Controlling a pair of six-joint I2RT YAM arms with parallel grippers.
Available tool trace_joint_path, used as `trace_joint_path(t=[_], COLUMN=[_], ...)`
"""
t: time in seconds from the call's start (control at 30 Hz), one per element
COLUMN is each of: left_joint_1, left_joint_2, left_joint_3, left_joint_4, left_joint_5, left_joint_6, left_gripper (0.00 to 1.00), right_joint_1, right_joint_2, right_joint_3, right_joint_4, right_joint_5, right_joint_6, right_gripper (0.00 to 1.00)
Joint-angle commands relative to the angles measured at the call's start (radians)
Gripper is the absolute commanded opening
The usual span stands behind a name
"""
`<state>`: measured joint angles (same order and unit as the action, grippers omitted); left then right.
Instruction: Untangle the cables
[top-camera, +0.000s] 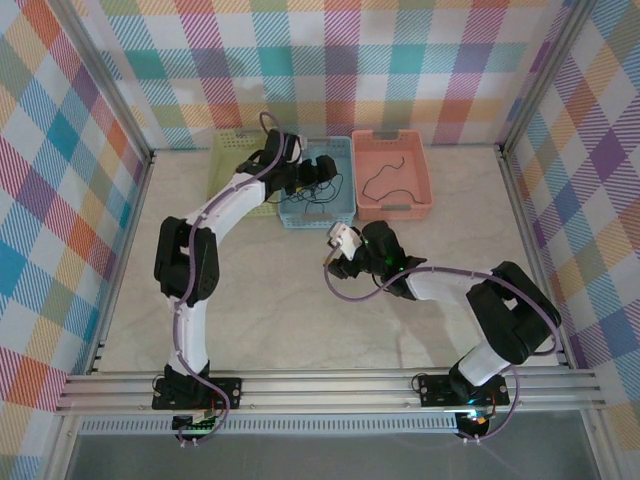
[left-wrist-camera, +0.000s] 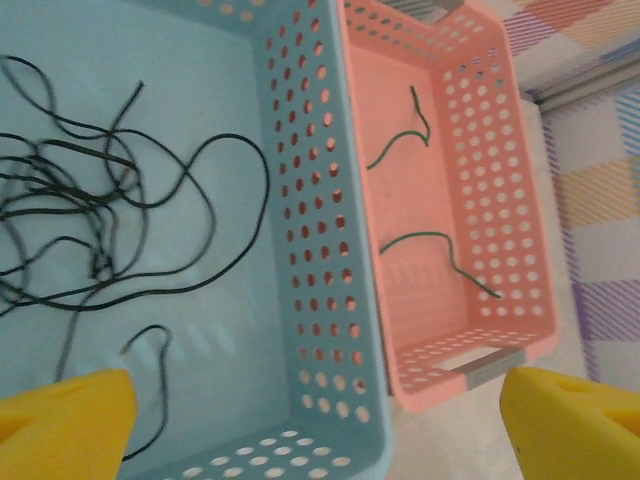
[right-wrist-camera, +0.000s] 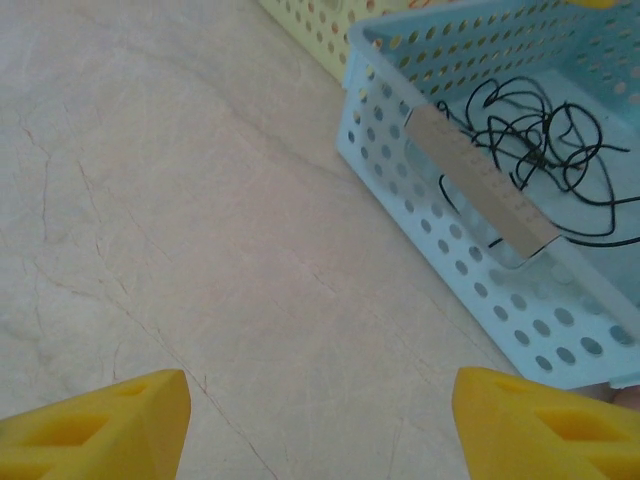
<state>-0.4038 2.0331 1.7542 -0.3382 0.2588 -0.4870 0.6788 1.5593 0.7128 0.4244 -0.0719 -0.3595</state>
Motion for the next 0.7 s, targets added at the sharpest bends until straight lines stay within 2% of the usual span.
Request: trace_joint_path(t=[0.0,0.2,0.3,0.33,0.47,0.57,0.67], left_joint_1=[0.018,0.021,0.032,0.049,0.114,0.171,0.201], left_joint_2=[-0.213,-0.635,-0.807,-0.841,-0.908,-0.896,-0.815], left_joint_3=[-0.122,-0.627,-0.903,-0.978,-1.223,-1.299,-1.348], left_joint_4=[-0.02,0.245,0.426,0.484,0.664,0.718,0.85], left_joint_5=[-0.155,-0.517,-0.696,-0.721,-0.72,-0.643,-0.586], left_joint_6=[0.102,0.252,0.347,0.363,0.484,0.495,0.499], left_gripper=[0.94,0.95,0.96,0.96,0.95,0.98,0.98], right_joint_1=[-0.022,-0.108,-0.149,-0.169,-0.272,-0.35,-0.429], right_joint_2=[-0.057,-0.228,-0.351,-0.382,-0.504,-0.558,-0.552], right_joint_3=[-0.033,-0.105,-0.151,-0.169,-0.261,-0.334,-0.384], right_joint_4=[0.094,0.074,0.007,-0.007,-0.037,-0.012,0.047], right_joint_5=[-0.024,0.114,0.216,0.24,0.332,0.367,0.387], right_joint_6=[0.074,0.215,0.235,0.245,0.316,0.322,0.332], right_gripper=[0.71,0.71,0.72,0.73,0.74,0.78,0.82])
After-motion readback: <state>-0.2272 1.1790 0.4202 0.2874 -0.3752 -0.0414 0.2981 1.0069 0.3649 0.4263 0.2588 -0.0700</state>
